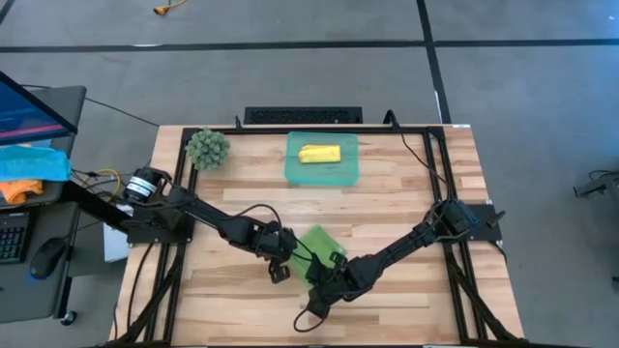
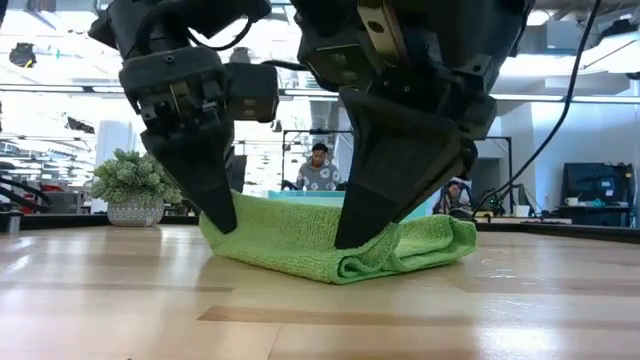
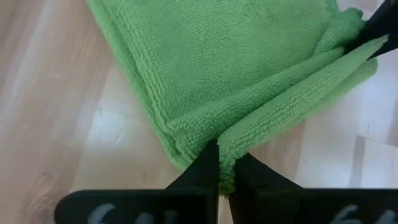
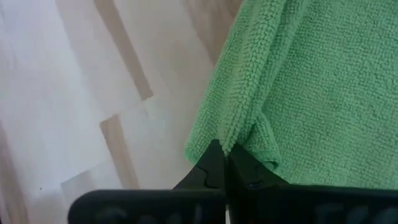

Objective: Roll microfiber towels into tight, uniform cylinder then place into a basket
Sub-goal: Roll the green microfiber cloth

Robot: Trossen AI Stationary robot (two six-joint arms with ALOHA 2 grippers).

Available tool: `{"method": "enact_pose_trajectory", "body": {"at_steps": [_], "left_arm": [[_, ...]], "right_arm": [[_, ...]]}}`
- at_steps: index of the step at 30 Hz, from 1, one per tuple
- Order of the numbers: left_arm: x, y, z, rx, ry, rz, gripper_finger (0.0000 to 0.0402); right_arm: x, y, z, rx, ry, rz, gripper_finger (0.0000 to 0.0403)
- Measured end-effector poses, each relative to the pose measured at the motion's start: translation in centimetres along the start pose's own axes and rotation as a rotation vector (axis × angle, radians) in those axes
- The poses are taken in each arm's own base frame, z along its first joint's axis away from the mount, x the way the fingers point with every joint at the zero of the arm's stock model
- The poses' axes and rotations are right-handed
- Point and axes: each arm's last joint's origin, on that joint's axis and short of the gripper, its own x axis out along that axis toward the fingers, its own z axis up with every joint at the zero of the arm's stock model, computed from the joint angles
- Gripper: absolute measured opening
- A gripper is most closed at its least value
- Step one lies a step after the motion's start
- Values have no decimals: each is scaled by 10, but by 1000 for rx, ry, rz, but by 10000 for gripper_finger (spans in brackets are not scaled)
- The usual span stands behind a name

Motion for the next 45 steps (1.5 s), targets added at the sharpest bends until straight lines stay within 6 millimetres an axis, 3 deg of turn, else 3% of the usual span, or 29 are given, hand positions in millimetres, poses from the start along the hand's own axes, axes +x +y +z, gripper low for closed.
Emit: {"method": "enact_pose_trajectory", "body": {"at_steps": [6,18,27,37,45], "left_arm": [[6,13,0,-65,-10,7,2],[12,20,4,-130,-36,-13,4],[12,22,1,-126,-17,-1,38],[12,19,0,-33,23,-63,113],[-7,0,-15,117,43,-71,107]], "right_arm": [[0,-2,0,2,1,-21,8],[0,-10,-1,-108,29,-87,8],[-1,-10,-3,-109,88,-63,8],[-2,-8,-6,-113,98,-50,8],[-1,-8,-6,-114,92,-58,8]]}}
